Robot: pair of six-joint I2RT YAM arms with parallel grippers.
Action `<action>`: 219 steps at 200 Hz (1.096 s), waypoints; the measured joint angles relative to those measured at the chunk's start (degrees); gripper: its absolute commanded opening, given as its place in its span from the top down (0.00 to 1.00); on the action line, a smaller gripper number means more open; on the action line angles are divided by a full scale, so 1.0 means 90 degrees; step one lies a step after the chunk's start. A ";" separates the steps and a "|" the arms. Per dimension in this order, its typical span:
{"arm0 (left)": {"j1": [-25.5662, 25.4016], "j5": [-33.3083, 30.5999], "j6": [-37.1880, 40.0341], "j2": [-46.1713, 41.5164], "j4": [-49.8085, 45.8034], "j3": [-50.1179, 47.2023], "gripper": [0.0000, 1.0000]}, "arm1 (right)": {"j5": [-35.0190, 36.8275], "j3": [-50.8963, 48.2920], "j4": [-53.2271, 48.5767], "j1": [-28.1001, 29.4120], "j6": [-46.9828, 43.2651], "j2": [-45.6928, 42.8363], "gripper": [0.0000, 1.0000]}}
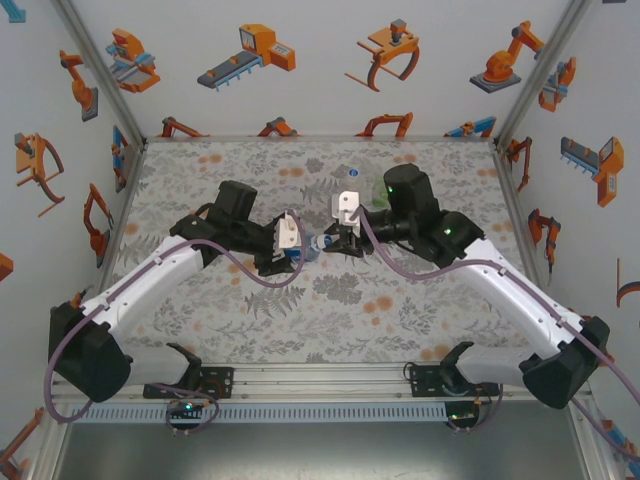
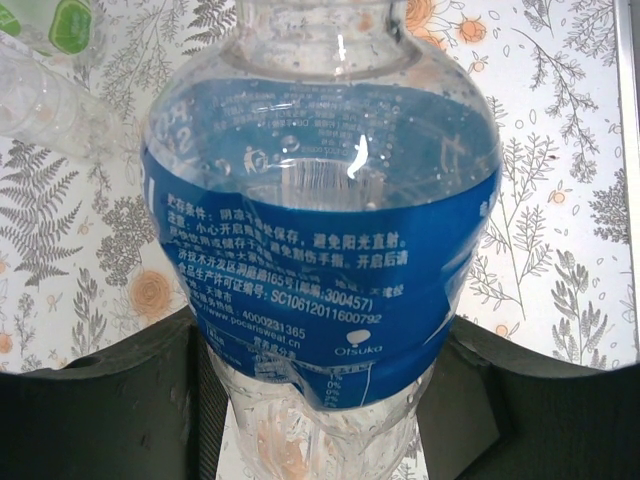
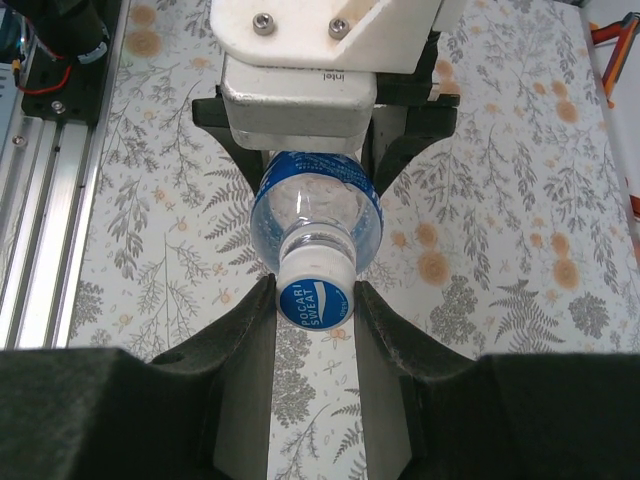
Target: Screw on the bottle caps
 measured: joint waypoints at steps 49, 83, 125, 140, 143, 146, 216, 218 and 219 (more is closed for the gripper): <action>-0.0007 0.0015 0.0029 -0.0005 -0.0090 -0.0010 1.00 | -0.0197 0.0413 -0.0668 0.0000 -0.0658 0.0338 0.92; -0.0012 0.0034 0.0051 -0.0005 -0.0131 -0.0010 1.00 | -0.0301 0.0690 -0.1173 0.0000 -0.1275 0.0529 0.94; -0.0010 -0.0010 0.0049 -0.0005 -0.0279 -0.0022 1.00 | -0.0372 0.0765 -0.1394 0.0000 -0.1583 0.0680 1.00; -0.0010 -0.0073 0.0027 -0.0005 -0.0291 -0.0022 1.00 | -0.0299 0.0702 -0.1229 0.0000 -0.1117 0.0685 1.00; -0.0010 -0.0100 0.0024 -0.0005 -0.0291 -0.0022 1.00 | -0.0255 0.0668 -0.1158 0.0000 -0.0930 0.0678 1.00; -0.0010 -0.0129 0.0022 -0.0005 -0.0291 -0.0022 1.00 | -0.0209 0.0622 -0.1073 0.0000 -0.0758 0.0661 1.00; 0.0075 -0.0687 -0.0138 -0.0005 -0.0231 -0.0141 1.00 | 0.1610 -0.0432 0.0330 -0.0010 0.5659 0.0542 0.94; 0.0078 -0.0704 -0.0141 -0.0005 -0.0233 -0.0141 1.00 | 0.1644 -0.0440 0.0350 -0.0012 0.5812 0.0549 0.95; 0.0078 -0.0712 -0.0141 -0.0005 -0.0233 -0.0141 1.00 | 0.1659 -0.0442 0.0355 -0.0012 0.5877 0.0551 0.95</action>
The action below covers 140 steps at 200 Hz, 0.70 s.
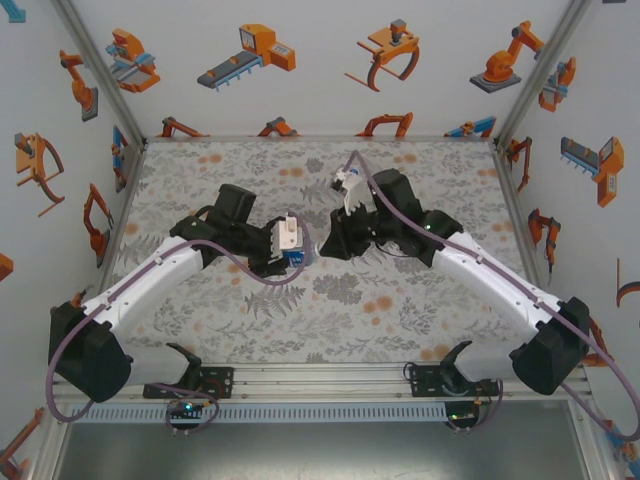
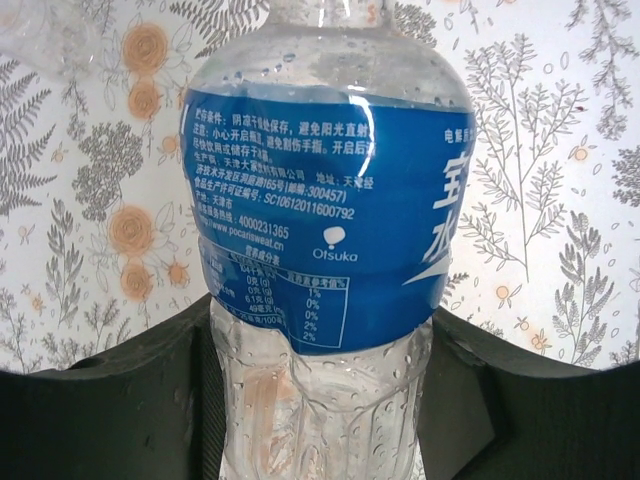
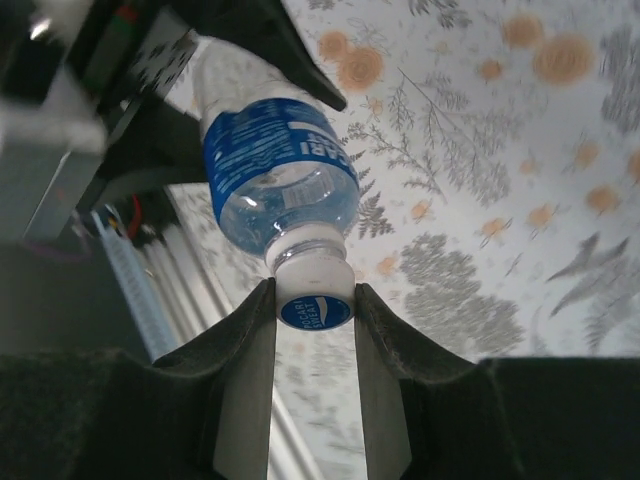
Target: Screw on the bottle caps
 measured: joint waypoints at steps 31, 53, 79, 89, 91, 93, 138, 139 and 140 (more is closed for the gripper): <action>0.0046 -0.0231 -0.0046 0.0000 -0.0024 -0.0010 1.00 | 0.0515 -0.0284 0.0342 -0.0046 0.2747 0.0068 0.92; 0.0066 -0.0384 -0.0075 0.0000 -0.0053 -0.0015 1.00 | 0.0806 -0.0780 0.0886 -0.0061 0.4284 -0.0051 0.82; 0.0073 -0.0430 -0.0117 0.0000 -0.0010 -0.0017 1.00 | 0.0986 -0.0852 0.0984 -0.0061 0.5056 -0.0068 0.68; 0.0073 -0.0423 -0.0143 0.0000 0.0022 -0.0017 1.00 | 0.1020 -0.0789 0.0930 -0.0063 0.5085 -0.0068 0.64; 0.0075 -0.0423 -0.0146 0.0000 0.0029 -0.0017 1.00 | 0.1025 -0.0780 0.0923 -0.0063 0.5083 -0.0068 0.64; 0.0075 -0.0418 -0.0151 -0.0002 0.0041 -0.0017 1.00 | 0.1025 -0.0770 0.0918 -0.0063 0.5078 -0.0068 0.63; 0.0015 -0.0070 -0.0189 -0.0070 0.0342 -0.0017 1.00 | 0.0831 -0.0712 0.1086 -0.0160 0.4760 -0.0180 0.66; 0.0015 -0.0066 -0.0187 -0.0073 0.0345 -0.0017 1.00 | 0.0823 -0.0712 0.1098 -0.0165 0.4741 -0.0189 0.67; 0.0015 -0.0061 -0.0189 -0.0075 0.0347 -0.0017 1.00 | 0.0818 -0.0712 0.1100 -0.0168 0.4743 -0.0194 0.67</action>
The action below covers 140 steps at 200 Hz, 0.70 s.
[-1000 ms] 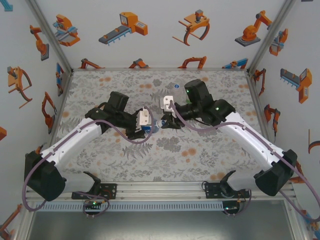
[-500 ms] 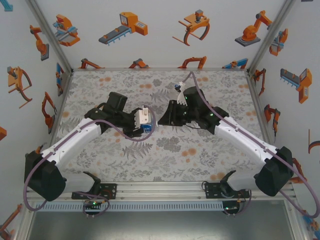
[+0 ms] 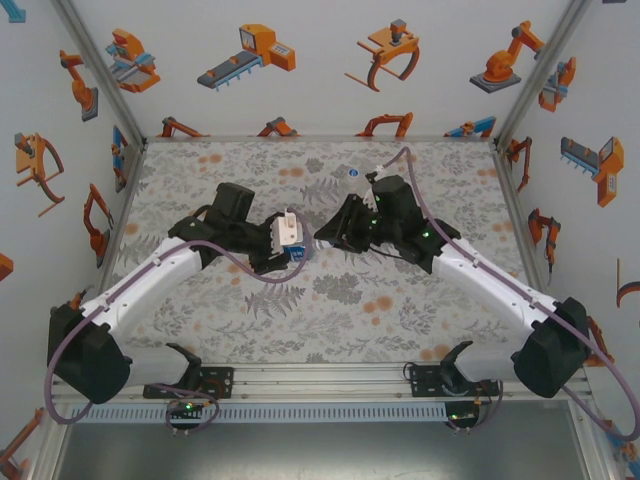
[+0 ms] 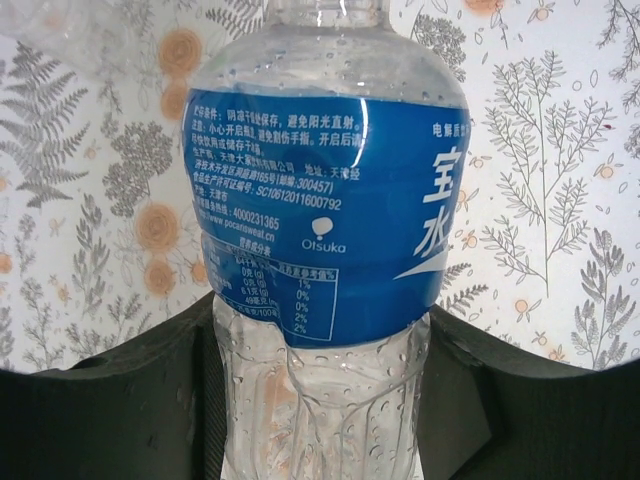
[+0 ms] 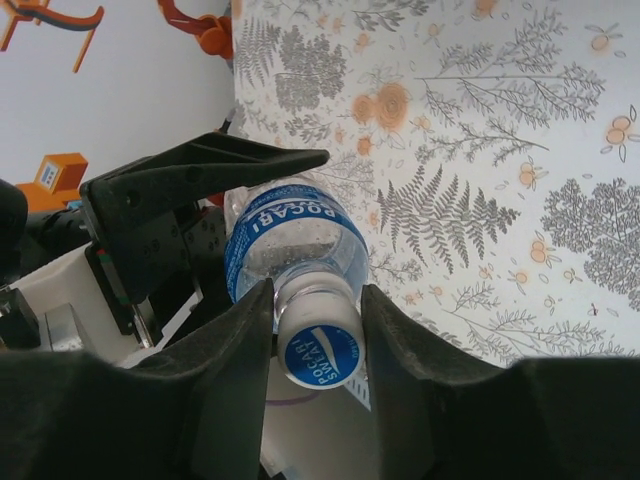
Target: Screw on the bottle caps
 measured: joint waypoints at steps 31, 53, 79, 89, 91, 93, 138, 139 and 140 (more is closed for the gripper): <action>-0.0002 0.0102 -0.0027 -0.0078 0.0131 0.0000 1.00 | -0.0102 -0.0024 0.0228 -0.0039 -0.0090 -0.0163 0.74; -0.0002 0.0095 -0.0078 -0.0134 0.0160 0.0000 1.00 | -0.0170 -0.0129 0.0539 -0.0063 -0.0053 -0.0228 0.81; -0.0005 0.0151 -0.0151 -0.0138 0.0221 0.0000 1.00 | -0.0160 -0.0216 0.0835 -0.0073 0.0041 -0.0274 0.82; -0.0010 0.0216 -0.0168 -0.0138 0.0255 0.0000 1.00 | -0.0138 -0.0223 0.0901 -0.0073 0.0073 -0.0291 0.78; -0.0010 0.0223 -0.0170 -0.0138 0.0260 0.0000 1.00 | -0.0129 -0.0223 0.0908 -0.0073 0.0078 -0.0296 0.77; -0.0010 0.0240 -0.0180 -0.0138 0.0267 0.0000 1.00 | -0.0121 -0.0223 0.0918 -0.0073 0.0078 -0.0301 0.77; -0.0022 0.0442 -0.0359 -0.0136 0.0386 0.0000 1.00 | 0.0136 -0.0206 0.0862 -0.0039 -0.0019 -0.0372 0.80; -0.0022 0.0444 -0.0357 -0.0134 0.0389 0.0000 1.00 | 0.0155 -0.0206 0.0845 -0.0036 -0.0032 -0.0379 0.80; -0.0022 0.0447 -0.0359 -0.0131 0.0389 0.0000 1.00 | 0.0165 -0.0206 0.0843 -0.0034 -0.0036 -0.0381 0.80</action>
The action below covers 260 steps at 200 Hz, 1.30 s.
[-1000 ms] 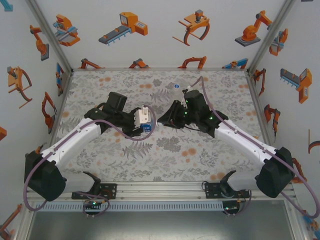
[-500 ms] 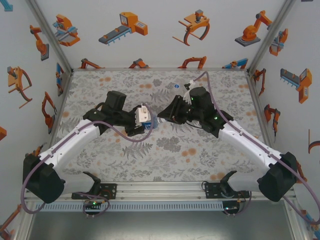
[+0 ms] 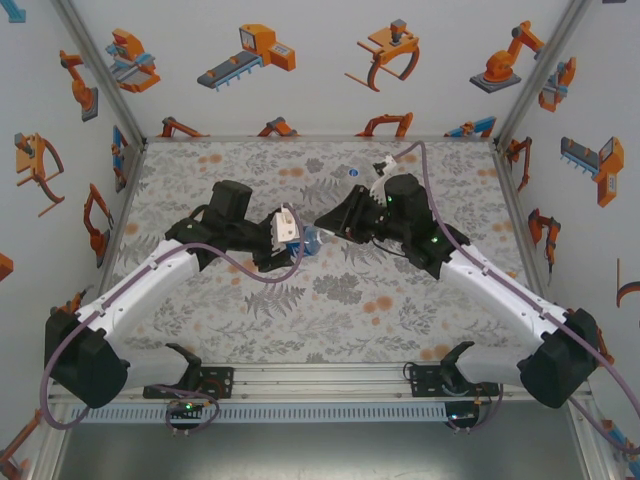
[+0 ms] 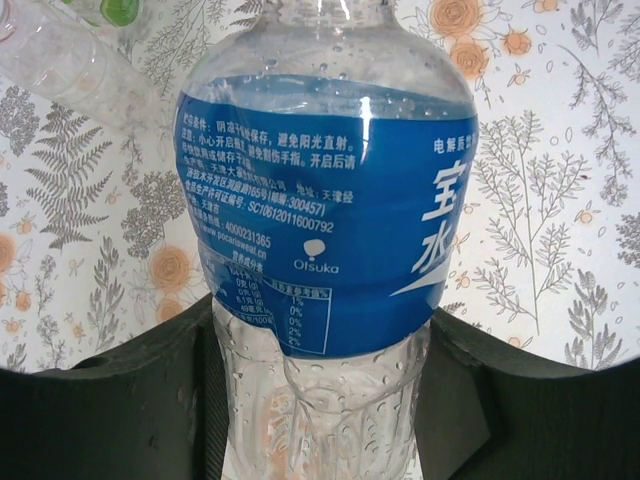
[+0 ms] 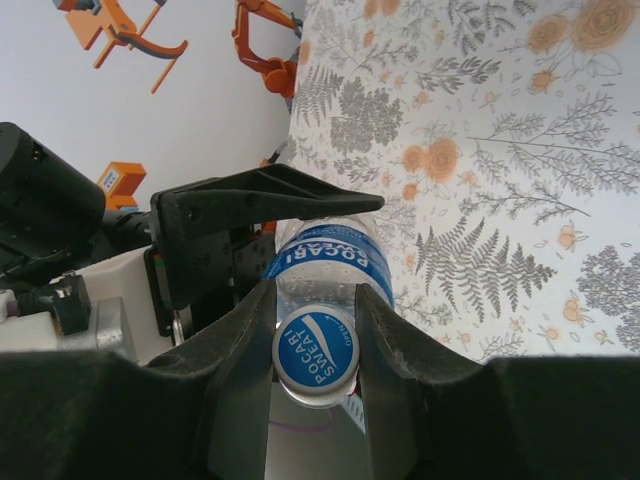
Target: Screw on the bottle caps
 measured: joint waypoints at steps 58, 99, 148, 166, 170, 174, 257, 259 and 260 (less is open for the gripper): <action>0.0058 0.0279 -0.0423 0.0170 0.0095 0.0146 1.00 | 0.0559 0.0058 -0.0311 0.0090 -0.0299 -0.0325 0.82; 0.0153 0.0493 -0.0731 0.0240 0.0185 0.0236 1.00 | 0.0877 0.0211 -0.0338 0.0146 -0.0425 -0.0347 0.82; 0.0299 0.0578 -0.1139 0.0267 0.0398 0.0279 1.00 | 0.1239 0.0697 -0.0355 0.0253 -0.0690 0.0049 0.84; 0.0350 0.0576 -0.1277 0.0267 0.0457 0.0282 1.00 | 0.1328 0.0867 -0.0355 0.0270 -0.0777 0.0223 0.86; 0.0364 0.0576 -0.1309 0.0267 0.0469 0.0282 1.00 | 0.1345 0.0894 -0.0352 0.0270 -0.0794 0.0253 0.86; 0.0376 0.0578 -0.1348 0.0267 0.0481 0.0282 1.00 | 0.1362 0.0916 -0.0352 0.0274 -0.0799 0.0274 0.87; 0.0498 0.0940 -0.2069 0.0413 0.0940 0.0282 1.00 | 0.2225 0.1039 -0.0226 0.0510 -0.1054 0.0318 0.92; 0.0498 0.0945 -0.2076 0.0413 0.0950 0.0282 1.00 | 0.2232 0.1039 -0.0211 0.0512 -0.1059 0.0318 0.92; 0.0498 0.0947 -0.2079 0.0413 0.0957 0.0282 1.00 | 0.2237 0.1039 -0.0206 0.0515 -0.1059 0.0318 0.92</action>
